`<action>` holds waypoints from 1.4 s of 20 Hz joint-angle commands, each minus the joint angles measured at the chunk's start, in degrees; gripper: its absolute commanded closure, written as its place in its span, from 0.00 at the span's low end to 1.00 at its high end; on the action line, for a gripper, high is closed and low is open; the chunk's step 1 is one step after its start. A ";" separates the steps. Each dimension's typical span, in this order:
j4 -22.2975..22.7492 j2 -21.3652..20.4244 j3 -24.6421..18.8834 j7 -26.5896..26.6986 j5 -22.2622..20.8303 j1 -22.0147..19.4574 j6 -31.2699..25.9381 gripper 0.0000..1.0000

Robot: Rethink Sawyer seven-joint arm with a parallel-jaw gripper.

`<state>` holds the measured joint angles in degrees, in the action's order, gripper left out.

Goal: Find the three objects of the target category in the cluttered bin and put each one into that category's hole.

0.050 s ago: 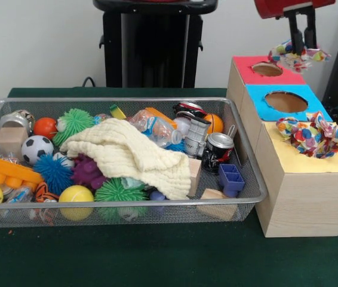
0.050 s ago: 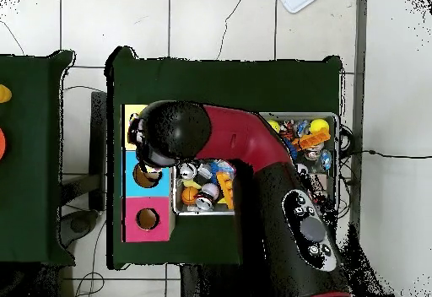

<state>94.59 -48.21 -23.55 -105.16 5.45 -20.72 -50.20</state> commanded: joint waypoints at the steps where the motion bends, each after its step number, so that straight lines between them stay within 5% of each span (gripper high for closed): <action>1: -0.86 2.86 0.29 -8.80 2.96 0.61 0.25 1.00; 28: -5.37 8.96 5.26 -7.42 -3.51 4.69 8.40 1.00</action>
<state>90.09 -43.15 -21.76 -105.16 5.10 -16.97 -45.46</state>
